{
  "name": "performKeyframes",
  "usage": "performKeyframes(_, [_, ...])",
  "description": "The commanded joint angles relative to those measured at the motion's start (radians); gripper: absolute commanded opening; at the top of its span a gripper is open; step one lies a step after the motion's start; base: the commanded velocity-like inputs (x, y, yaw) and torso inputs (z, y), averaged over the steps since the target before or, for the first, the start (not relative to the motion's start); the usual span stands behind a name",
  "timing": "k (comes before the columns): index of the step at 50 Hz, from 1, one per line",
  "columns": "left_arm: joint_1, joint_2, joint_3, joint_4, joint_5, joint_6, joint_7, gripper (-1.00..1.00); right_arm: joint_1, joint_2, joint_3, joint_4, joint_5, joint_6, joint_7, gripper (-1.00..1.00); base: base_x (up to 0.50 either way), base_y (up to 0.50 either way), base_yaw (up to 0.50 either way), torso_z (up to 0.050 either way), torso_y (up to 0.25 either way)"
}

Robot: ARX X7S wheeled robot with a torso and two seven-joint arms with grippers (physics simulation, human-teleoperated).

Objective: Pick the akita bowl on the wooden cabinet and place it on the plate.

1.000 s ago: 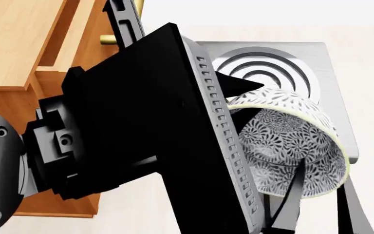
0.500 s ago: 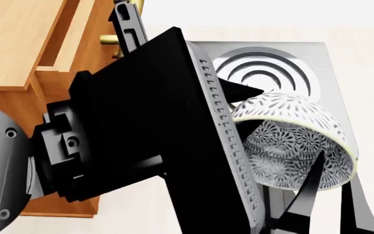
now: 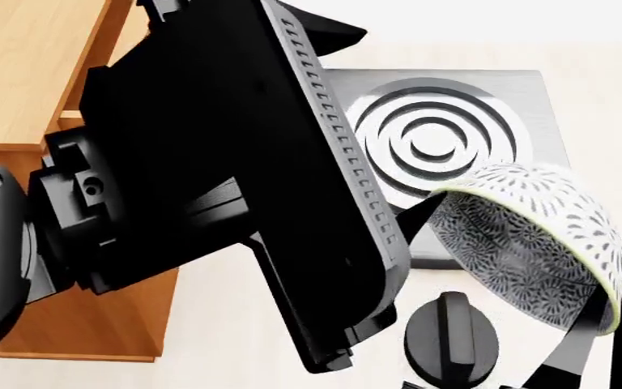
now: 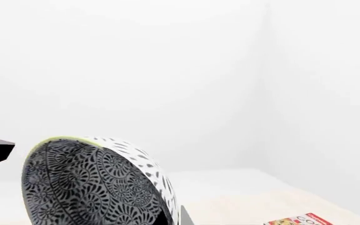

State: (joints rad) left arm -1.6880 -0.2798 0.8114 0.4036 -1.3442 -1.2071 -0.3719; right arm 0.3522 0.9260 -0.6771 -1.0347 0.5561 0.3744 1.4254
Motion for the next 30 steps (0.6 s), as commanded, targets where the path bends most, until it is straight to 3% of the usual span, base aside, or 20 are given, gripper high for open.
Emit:
performKeyframes(1, [0.001,-0.006,-0.010,-0.015,-0.022,0.002,-0.016,1.00,0.023,0.050,-0.024,0.002,0.020,-0.051,0.063,-1.00,0.00,0.00,0.00,0.000,0.000])
performKeyframes(12, [-0.003,-0.012,-0.009,-0.017,-0.026,0.002,-0.033,1.00,-0.085,0.103,0.099,0.011,0.041,-0.131,0.137,-1.00,0.00,0.00,0.00,0.000,0.000])
performKeyframes(30, [-0.016,-0.007,-0.014,-0.046,-0.036,0.010,-0.055,1.00,-0.326,0.076,0.384,0.006,0.041,-0.220,0.134,-1.00,0.00,0.00,0.00,0.000,0.001])
